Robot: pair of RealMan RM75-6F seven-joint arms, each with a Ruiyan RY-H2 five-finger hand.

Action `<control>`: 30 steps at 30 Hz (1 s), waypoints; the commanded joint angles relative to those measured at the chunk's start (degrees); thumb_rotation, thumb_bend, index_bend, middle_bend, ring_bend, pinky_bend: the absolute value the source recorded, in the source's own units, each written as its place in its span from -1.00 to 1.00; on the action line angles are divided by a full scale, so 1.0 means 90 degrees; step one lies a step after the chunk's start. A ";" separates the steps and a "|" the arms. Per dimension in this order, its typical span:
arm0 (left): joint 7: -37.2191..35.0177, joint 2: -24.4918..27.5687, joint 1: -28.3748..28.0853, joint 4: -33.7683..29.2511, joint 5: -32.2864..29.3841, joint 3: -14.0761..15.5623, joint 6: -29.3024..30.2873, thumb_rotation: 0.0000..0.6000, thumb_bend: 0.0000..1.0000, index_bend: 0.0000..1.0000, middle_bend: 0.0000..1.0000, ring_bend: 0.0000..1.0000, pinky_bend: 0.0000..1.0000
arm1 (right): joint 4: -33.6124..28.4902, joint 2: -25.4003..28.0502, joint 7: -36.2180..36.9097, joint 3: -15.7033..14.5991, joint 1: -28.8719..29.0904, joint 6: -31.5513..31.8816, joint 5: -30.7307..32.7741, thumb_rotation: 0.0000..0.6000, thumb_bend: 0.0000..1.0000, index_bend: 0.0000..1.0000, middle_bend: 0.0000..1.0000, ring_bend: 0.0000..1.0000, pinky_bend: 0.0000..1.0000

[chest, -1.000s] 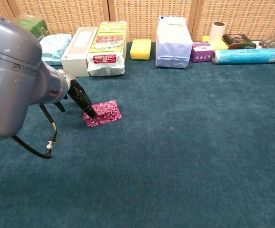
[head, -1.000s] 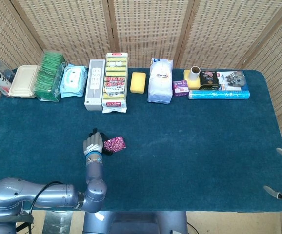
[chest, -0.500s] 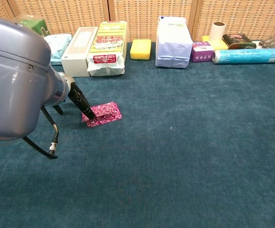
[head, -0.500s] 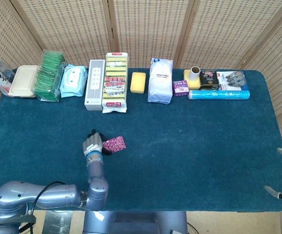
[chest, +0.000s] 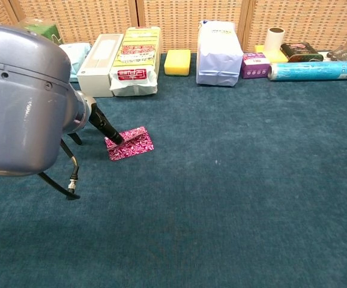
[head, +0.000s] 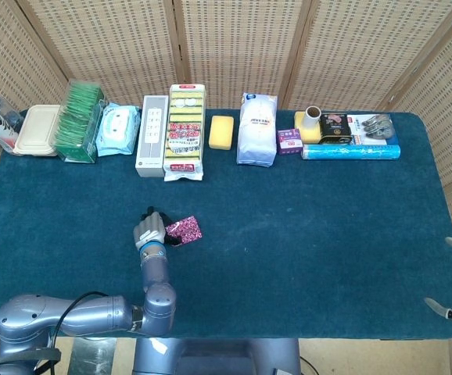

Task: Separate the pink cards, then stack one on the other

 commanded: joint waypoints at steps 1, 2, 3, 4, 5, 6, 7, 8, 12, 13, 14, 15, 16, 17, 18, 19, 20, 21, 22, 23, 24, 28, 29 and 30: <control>0.0022 -0.0005 0.0032 -0.0046 0.0049 -0.0022 -0.0027 1.00 -0.48 -0.27 -1.00 -1.00 -0.63 | 0.0008 0.0001 0.0012 0.0000 -0.0001 0.0006 -0.0005 1.00 -1.00 -0.80 -1.00 -1.00 -1.00; 0.0032 -0.0002 0.0044 -0.0064 0.0058 -0.0027 -0.0031 1.00 -0.50 -0.27 -1.00 -1.00 -0.63 | 0.0008 0.0001 0.0014 -0.0001 -0.0002 0.0009 -0.0007 1.00 -1.00 -0.79 -1.00 -1.00 -1.00; 0.0057 0.0003 0.0059 -0.0089 0.0067 -0.0030 -0.0034 1.00 -0.51 -0.27 -1.00 -1.00 -0.63 | -0.0004 0.0011 0.0020 0.0004 0.0003 0.0007 -0.0006 1.00 -1.00 -0.79 -1.00 -1.00 -1.00; 0.0094 0.0008 0.0070 -0.0106 0.0066 -0.0029 -0.0027 1.00 -0.53 -0.27 -1.00 -1.00 -0.63 | -0.0007 0.0011 0.0018 -0.0002 0.0000 0.0004 -0.0009 1.00 -1.00 -0.79 -1.00 -1.00 -1.00; 0.0119 0.0009 0.0077 -0.0112 0.0063 -0.0030 -0.0021 1.00 -0.54 -0.27 -1.00 -1.00 -0.63 | -0.0006 0.0009 0.0016 -0.0004 -0.0001 0.0007 -0.0012 1.00 -1.00 -0.79 -1.00 -1.00 -1.00; 0.0149 0.0008 0.0086 -0.0116 0.0060 -0.0036 -0.0018 1.00 -0.55 -0.27 -1.00 -1.00 -0.63 | -0.0004 0.0008 0.0018 -0.0005 -0.0005 0.0014 -0.0017 1.00 -1.00 -0.79 -1.00 -1.00 -1.00; 0.0163 0.0007 0.0092 -0.0115 0.0061 -0.0043 -0.0020 1.00 -0.56 -0.27 -1.00 -1.00 -0.63 | -0.0003 0.0008 0.0019 -0.0007 -0.0007 0.0019 -0.0022 1.00 -1.00 -0.79 -1.00 -1.00 -1.00; 0.0185 0.0005 0.0102 -0.0115 0.0067 -0.0045 -0.0032 1.00 -0.56 -0.27 -1.00 -1.00 -0.63 | 0.0000 0.0007 0.0020 -0.0007 -0.0008 0.0022 -0.0024 1.00 -1.00 -0.79 -1.00 -1.00 -1.00; 0.0275 -0.0001 0.0128 -0.0115 0.0062 -0.0055 -0.0068 1.00 -0.57 -0.27 -1.00 -1.00 -0.63 | 0.0006 0.0004 0.0026 -0.0004 -0.0006 0.0019 -0.0016 1.00 -1.00 -0.80 -1.00 -1.00 -1.00; 0.0282 -0.0007 0.0132 -0.0111 0.0079 -0.0062 -0.0067 1.00 -0.57 -0.27 -1.00 -1.00 -0.63 | 0.0007 0.0006 0.0030 -0.0004 -0.0007 0.0018 -0.0013 1.00 -1.00 -0.80 -1.00 -1.00 -1.00; 0.0285 -0.0013 0.0134 -0.0106 0.0095 -0.0061 -0.0062 1.00 -0.57 -0.27 -1.00 -1.00 -0.63 | 0.0009 0.0006 0.0032 -0.0004 -0.0007 0.0019 -0.0012 1.00 -1.00 -0.79 -1.00 -1.00 -1.00; 0.0299 -0.0020 0.0136 -0.0099 0.0113 -0.0057 -0.0054 1.00 -0.57 -0.27 -1.00 -1.00 -0.63 | 0.0011 0.0008 0.0036 -0.0004 -0.0008 0.0021 -0.0013 1.00 -1.00 -0.80 -1.00 -1.00 -1.00; 0.0315 -0.0025 0.0142 -0.0099 0.0123 -0.0057 -0.0054 1.00 -0.57 -0.27 -1.00 -1.00 -0.63 | 0.0014 0.0010 0.0043 -0.0004 -0.0009 0.0024 -0.0015 1.00 -1.00 -0.80 -1.00 -1.00 -1.00; 0.0326 -0.0027 0.0148 -0.0101 0.0125 -0.0061 -0.0059 1.00 -0.57 -0.27 -1.00 -1.00 -0.63 | 0.0017 0.0009 0.0044 -0.0004 -0.0010 0.0025 -0.0014 1.00 -1.00 -0.80 -1.00 -1.00 -1.00; 0.0342 -0.0024 0.0159 -0.0112 0.0123 -0.0070 -0.0079 1.00 -0.57 -0.27 -1.00 -1.00 -0.63 | 0.0021 0.0006 0.0043 -0.0003 -0.0011 0.0027 -0.0012 1.00 -1.00 -0.80 -1.00 -1.00 -1.00; 0.0355 -0.0018 0.0170 -0.0124 0.0119 -0.0076 -0.0098 1.00 -0.57 -0.27 -1.00 -1.00 -0.62 | 0.0022 0.0005 0.0044 -0.0002 -0.0012 0.0030 -0.0012 1.00 -1.00 -0.80 -1.00 -1.00 -1.00; 0.0376 -0.0006 0.0185 -0.0141 0.0114 -0.0083 -0.0119 1.00 -0.58 -0.29 -1.00 -1.00 -0.61 | 0.0020 0.0006 0.0048 -0.0003 -0.0013 0.0033 -0.0013 1.00 -1.00 -0.80 -1.00 -1.00 -1.00; 0.0389 0.0000 0.0193 -0.0147 0.0118 -0.0081 -0.0130 1.00 -0.58 -0.30 -1.00 -1.00 -0.61 | 0.0022 0.0007 0.0050 -0.0003 -0.0014 0.0032 -0.0011 1.00 -1.00 -0.79 -1.00 -1.00 -1.00; 0.0407 0.0006 0.0200 -0.0149 0.0138 -0.0070 -0.0140 1.00 -0.59 -0.33 -1.00 -1.00 -0.62 | 0.0022 0.0009 0.0053 -0.0004 -0.0015 0.0036 -0.0014 1.00 -1.00 -0.80 -1.00 -1.00 -1.00; 0.0423 0.0010 0.0205 -0.0153 0.0163 -0.0056 -0.0147 1.00 -0.60 -0.36 -1.00 -1.00 -0.62 | 0.0025 0.0010 0.0052 -0.0005 -0.0017 0.0036 -0.0013 1.00 -1.00 -0.80 -1.00 -1.00 -1.00; 0.0433 0.0012 0.0210 -0.0158 0.0178 -0.0047 -0.0154 1.00 -0.61 -0.36 -1.00 -1.00 -0.62 | 0.0024 0.0009 0.0050 -0.0005 -0.0018 0.0037 -0.0015 1.00 -1.00 -0.80 -1.00 -1.00 -1.00; 0.0456 0.0023 0.0238 -0.0197 0.0218 -0.0051 -0.0166 1.00 -0.62 -0.37 -1.00 -1.00 -0.61 | 0.0013 0.0009 0.0041 -0.0008 -0.0012 0.0028 -0.0022 1.00 -1.00 -0.79 -1.00 -1.00 -1.00; 0.0467 0.0025 0.0236 -0.0197 0.0235 -0.0044 -0.0157 1.00 -0.62 -0.37 -1.00 -1.00 -0.61 | 0.0011 0.0010 0.0043 -0.0006 -0.0012 0.0030 -0.0021 1.00 -1.00 -0.80 -1.00 -1.00 -1.00; 0.0484 0.0026 0.0235 -0.0201 0.0255 -0.0033 -0.0145 1.00 -0.62 -0.37 -1.00 -1.00 -0.61 | 0.0014 0.0010 0.0042 -0.0004 -0.0013 0.0030 -0.0015 1.00 -1.00 -0.79 -1.00 -1.00 -1.00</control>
